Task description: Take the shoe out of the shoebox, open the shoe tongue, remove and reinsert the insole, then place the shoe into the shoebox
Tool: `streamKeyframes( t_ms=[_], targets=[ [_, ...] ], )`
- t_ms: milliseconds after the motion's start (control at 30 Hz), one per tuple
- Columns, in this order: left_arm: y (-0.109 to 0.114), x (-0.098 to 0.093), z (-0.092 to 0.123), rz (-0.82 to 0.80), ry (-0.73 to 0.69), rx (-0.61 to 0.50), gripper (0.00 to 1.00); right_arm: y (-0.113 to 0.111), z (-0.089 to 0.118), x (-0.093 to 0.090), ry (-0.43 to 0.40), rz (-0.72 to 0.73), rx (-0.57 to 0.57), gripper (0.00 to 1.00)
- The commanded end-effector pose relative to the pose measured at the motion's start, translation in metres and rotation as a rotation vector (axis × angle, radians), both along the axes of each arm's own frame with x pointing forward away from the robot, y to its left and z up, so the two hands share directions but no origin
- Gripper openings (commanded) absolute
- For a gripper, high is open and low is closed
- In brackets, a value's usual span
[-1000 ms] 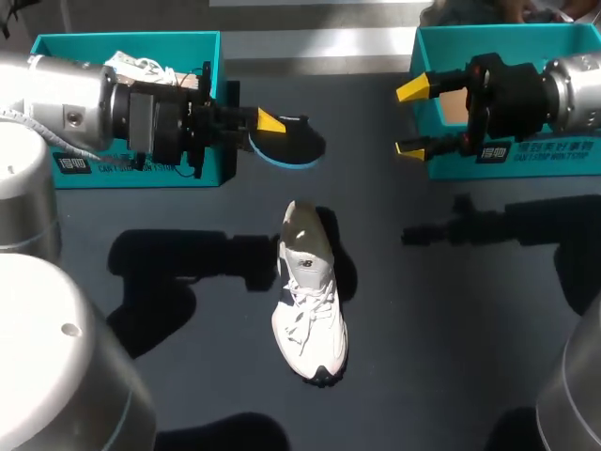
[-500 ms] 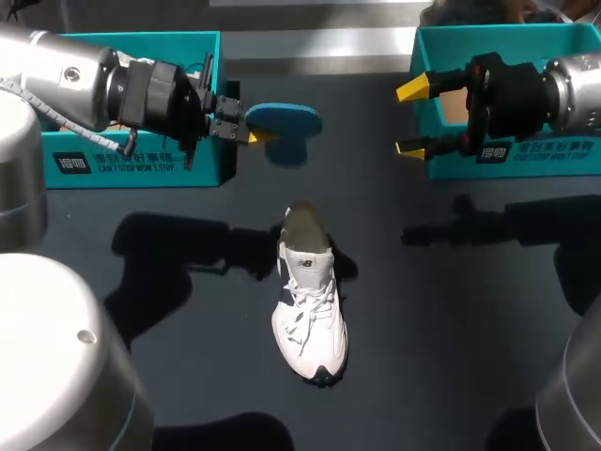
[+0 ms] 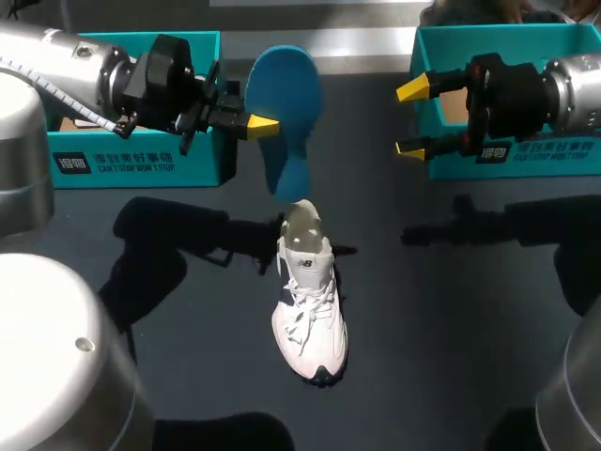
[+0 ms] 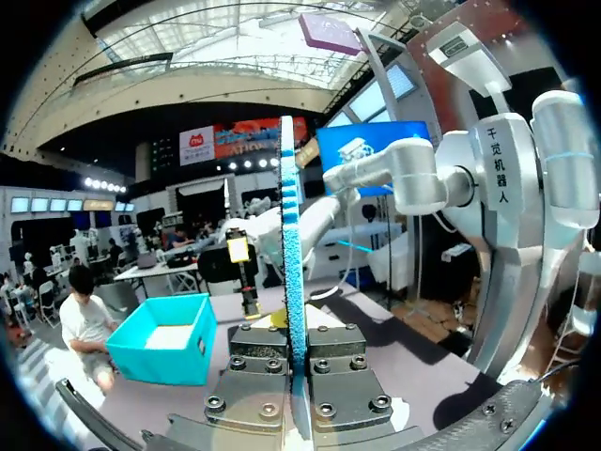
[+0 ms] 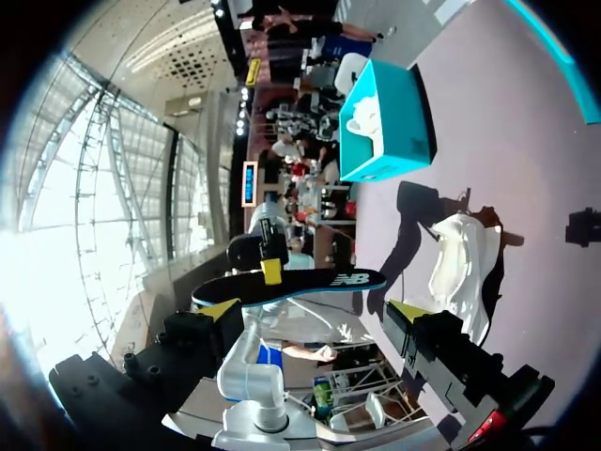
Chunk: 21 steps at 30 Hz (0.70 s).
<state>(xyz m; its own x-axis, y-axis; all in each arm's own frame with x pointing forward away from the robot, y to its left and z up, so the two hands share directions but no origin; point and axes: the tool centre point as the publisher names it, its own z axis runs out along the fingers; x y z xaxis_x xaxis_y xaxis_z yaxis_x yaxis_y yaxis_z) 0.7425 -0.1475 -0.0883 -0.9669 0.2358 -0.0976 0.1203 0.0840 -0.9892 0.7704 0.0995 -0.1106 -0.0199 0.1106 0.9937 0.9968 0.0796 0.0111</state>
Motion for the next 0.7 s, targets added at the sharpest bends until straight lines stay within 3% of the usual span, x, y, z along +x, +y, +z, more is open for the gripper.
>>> streamKeyframes(
  t_ms=[33, 267, 700],
  targets=[
    [-0.001, 0.005, -0.003, -0.009, 0.740, -0.020, 0.00, 0.000, 0.000, -0.001, 0.000, 0.000, -0.003, 1.00],
    [0.001, -0.002, -0.009, 0.138, 1.081, 0.102, 0.00, 0.000, 0.000, -0.001, 0.000, 0.000, -0.003, 1.00],
    [0.006, -0.004, -0.013, 0.247, 1.498, 0.263, 0.00, 0.000, 0.000, -0.001, 0.000, 0.000, -0.003, 1.00]
  ],
)
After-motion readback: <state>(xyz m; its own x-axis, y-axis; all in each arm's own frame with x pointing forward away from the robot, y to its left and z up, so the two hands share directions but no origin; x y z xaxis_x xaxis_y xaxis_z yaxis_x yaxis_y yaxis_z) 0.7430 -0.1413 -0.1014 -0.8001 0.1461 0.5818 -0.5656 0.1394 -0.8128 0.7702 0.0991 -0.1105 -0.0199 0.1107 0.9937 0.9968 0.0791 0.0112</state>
